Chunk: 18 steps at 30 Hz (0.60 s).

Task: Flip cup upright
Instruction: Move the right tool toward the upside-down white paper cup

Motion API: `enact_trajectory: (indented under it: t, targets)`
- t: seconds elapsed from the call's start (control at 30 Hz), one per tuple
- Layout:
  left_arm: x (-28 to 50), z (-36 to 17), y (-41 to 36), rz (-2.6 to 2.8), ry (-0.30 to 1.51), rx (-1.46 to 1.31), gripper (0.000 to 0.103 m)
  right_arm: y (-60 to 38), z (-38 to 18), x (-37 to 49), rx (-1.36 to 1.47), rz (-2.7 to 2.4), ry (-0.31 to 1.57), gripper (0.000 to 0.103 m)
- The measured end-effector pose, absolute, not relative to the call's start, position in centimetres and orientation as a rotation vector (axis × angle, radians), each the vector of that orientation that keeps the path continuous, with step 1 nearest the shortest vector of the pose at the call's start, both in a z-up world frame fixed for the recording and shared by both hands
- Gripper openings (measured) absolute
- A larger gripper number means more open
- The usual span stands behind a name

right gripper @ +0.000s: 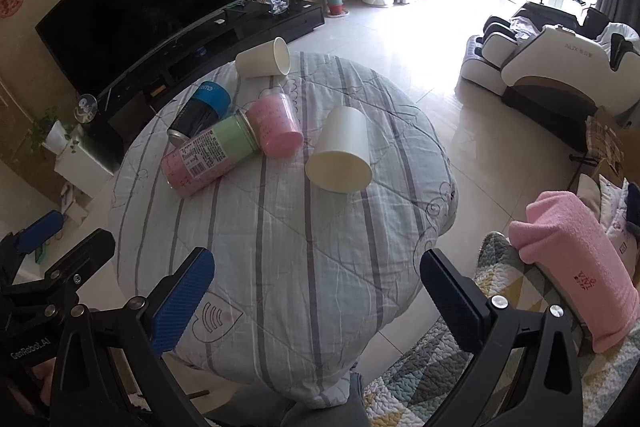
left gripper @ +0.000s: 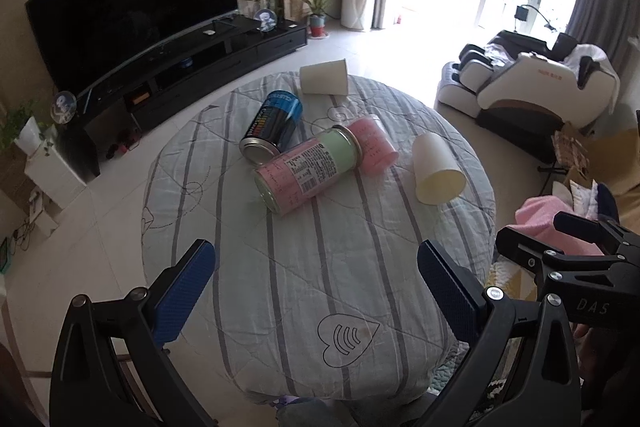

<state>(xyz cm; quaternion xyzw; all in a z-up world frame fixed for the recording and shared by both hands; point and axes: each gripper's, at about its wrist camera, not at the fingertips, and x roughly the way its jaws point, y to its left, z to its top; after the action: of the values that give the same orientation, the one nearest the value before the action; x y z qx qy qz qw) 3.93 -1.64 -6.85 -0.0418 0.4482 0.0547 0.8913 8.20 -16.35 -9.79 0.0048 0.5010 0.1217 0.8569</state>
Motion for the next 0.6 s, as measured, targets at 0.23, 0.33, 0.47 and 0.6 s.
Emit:
enact_trajectory:
  t: [0.23, 0.33, 0.47, 0.6]
  targets:
    - [4.1, -7.4, -2.3, 0.184, 0.984, -0.111, 0.102, -17.3, -10.6, 11.1, 0.02, 0.305, 1.085, 0.103]
    - [4.4, -7.2, -2.1, 0.2, 0.988, -0.113, 0.102, -17.2, -11.3, 12.1, 0.029, 0.315, 1.124, 0.103]
    - [5.5, -7.6, -1.4, 0.196, 1.004, -0.12, 0.102, -16.7, -11.5, 13.3, 0.035, 0.319, 1.138, 0.103]
    - [7.2, -8.1, 0.0, 0.179, 1.014, -0.13, 0.102, -15.7, -11.0, 15.0, 0.077, 0.319, 1.139, 0.103]
